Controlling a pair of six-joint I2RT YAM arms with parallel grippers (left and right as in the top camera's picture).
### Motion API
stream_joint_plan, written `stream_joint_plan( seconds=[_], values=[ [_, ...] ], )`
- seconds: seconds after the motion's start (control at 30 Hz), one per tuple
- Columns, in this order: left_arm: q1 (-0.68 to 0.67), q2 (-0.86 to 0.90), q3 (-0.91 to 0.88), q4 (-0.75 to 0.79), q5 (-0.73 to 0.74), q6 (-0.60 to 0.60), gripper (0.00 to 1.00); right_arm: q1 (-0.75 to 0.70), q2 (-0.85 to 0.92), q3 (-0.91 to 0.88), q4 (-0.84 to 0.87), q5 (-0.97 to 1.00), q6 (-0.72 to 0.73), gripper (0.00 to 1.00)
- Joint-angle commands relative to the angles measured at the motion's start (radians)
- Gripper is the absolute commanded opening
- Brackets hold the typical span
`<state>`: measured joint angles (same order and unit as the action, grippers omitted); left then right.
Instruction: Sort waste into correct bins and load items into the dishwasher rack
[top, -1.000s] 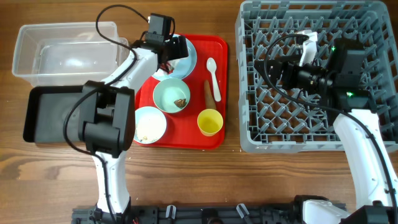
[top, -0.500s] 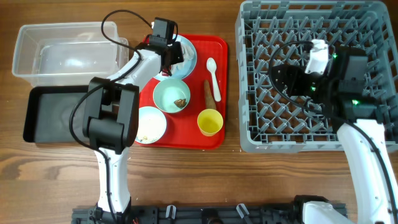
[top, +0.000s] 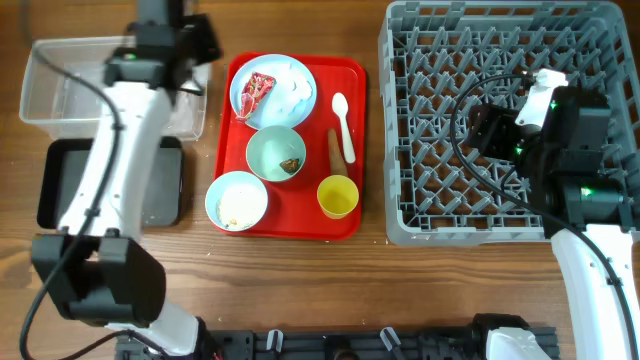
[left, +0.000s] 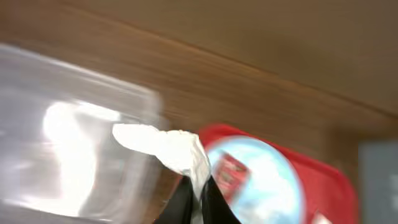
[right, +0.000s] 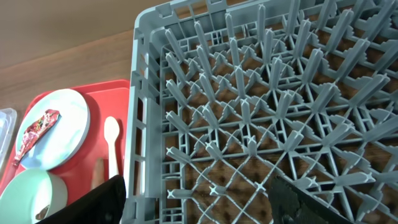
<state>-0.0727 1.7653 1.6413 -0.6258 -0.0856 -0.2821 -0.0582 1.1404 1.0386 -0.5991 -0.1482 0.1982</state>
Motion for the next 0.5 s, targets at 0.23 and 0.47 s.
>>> stream_joint_plan(
  seconds=[0.23,0.47],
  values=[
    [0.267,0.199,0.003,0.106,-0.031,0.017,0.88,-0.001,-0.011,0.016,0.0,0.013,0.015,0.76],
    [0.151,0.138,0.004,0.076,0.172,0.2,0.93,-0.001,-0.011,0.016,0.003,0.013,0.015,0.76]
  ],
)
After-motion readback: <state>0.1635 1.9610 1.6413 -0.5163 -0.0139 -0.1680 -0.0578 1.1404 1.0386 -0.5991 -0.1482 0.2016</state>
